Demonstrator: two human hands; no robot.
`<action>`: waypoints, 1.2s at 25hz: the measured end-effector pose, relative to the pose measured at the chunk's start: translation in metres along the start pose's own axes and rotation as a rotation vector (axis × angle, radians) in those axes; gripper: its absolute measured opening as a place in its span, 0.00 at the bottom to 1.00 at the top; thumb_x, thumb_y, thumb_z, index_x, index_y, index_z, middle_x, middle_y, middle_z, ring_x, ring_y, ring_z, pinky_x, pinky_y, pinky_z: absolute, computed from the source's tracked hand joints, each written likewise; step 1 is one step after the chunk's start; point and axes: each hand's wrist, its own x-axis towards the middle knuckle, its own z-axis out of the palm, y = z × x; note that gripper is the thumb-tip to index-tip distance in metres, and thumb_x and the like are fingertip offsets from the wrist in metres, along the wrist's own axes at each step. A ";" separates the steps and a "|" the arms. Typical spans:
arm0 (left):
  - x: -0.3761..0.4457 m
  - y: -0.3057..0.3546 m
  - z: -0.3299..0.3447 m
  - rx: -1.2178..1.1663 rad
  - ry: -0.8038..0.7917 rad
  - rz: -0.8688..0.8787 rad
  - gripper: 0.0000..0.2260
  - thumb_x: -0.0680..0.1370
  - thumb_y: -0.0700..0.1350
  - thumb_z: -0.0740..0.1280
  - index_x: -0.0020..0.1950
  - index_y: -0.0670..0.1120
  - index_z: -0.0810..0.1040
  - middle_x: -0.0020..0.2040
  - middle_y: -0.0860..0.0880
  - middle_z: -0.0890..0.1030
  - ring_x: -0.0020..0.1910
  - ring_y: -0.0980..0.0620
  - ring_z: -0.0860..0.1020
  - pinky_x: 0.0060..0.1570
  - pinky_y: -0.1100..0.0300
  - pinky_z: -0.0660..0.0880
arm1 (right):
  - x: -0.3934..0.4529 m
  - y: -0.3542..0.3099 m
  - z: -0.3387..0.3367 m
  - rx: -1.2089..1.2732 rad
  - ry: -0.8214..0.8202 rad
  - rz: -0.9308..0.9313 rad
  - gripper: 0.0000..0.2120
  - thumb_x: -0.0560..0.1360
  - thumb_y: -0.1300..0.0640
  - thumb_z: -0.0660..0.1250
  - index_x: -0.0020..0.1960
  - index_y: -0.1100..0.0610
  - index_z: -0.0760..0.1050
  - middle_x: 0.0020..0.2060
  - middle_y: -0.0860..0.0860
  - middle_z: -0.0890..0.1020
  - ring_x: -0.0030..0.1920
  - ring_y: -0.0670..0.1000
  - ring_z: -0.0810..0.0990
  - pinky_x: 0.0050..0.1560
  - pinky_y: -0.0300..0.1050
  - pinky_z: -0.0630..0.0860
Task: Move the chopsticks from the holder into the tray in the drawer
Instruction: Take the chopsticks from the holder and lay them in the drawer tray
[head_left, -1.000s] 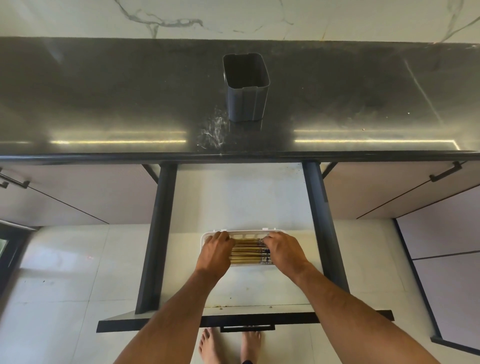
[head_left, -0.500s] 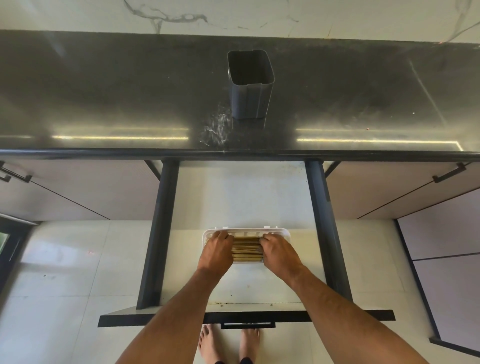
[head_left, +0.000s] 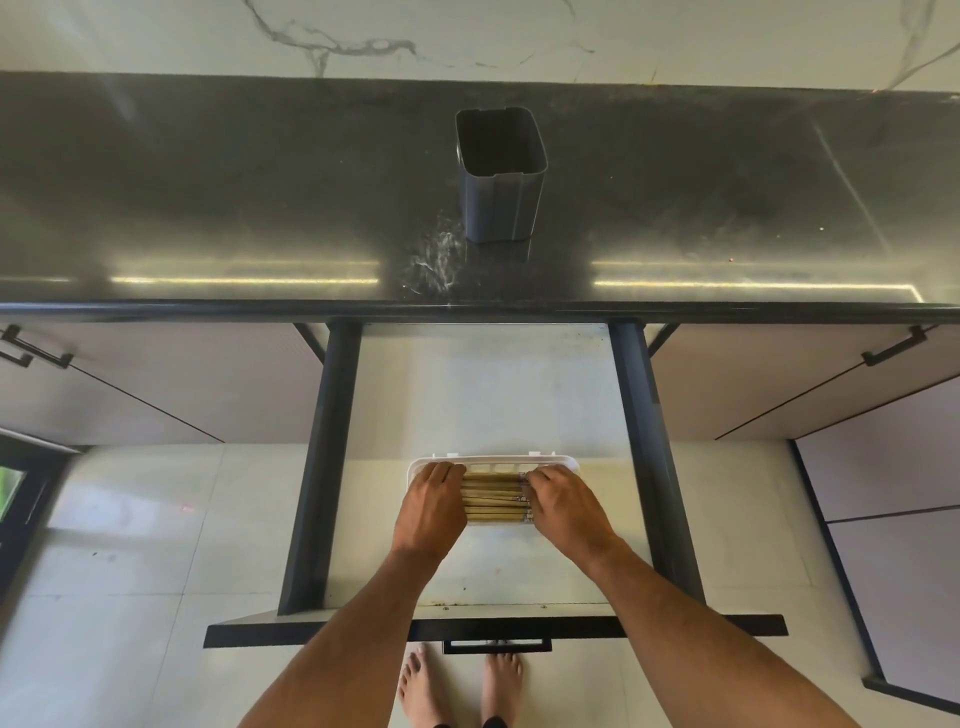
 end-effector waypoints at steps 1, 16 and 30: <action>-0.003 0.002 -0.005 -0.037 0.059 -0.021 0.14 0.73 0.35 0.75 0.57 0.42 0.80 0.53 0.44 0.83 0.52 0.46 0.82 0.54 0.53 0.81 | -0.002 -0.001 -0.005 0.040 0.089 0.000 0.05 0.80 0.59 0.67 0.54 0.57 0.81 0.49 0.50 0.84 0.49 0.48 0.81 0.50 0.39 0.80; -0.001 -0.003 -0.006 -0.622 0.134 -0.952 0.13 0.84 0.49 0.62 0.46 0.45 0.82 0.40 0.48 0.82 0.41 0.49 0.82 0.38 0.63 0.78 | 0.005 0.000 0.002 0.604 0.259 0.995 0.15 0.83 0.53 0.61 0.50 0.63 0.80 0.44 0.57 0.84 0.34 0.46 0.78 0.29 0.37 0.67; -0.004 0.005 -0.011 -0.525 0.172 -1.048 0.11 0.82 0.45 0.66 0.43 0.44 0.83 0.37 0.48 0.81 0.35 0.50 0.81 0.31 0.66 0.74 | 0.009 0.007 0.007 0.509 0.172 0.976 0.09 0.80 0.58 0.63 0.51 0.62 0.80 0.46 0.57 0.84 0.36 0.50 0.79 0.28 0.36 0.67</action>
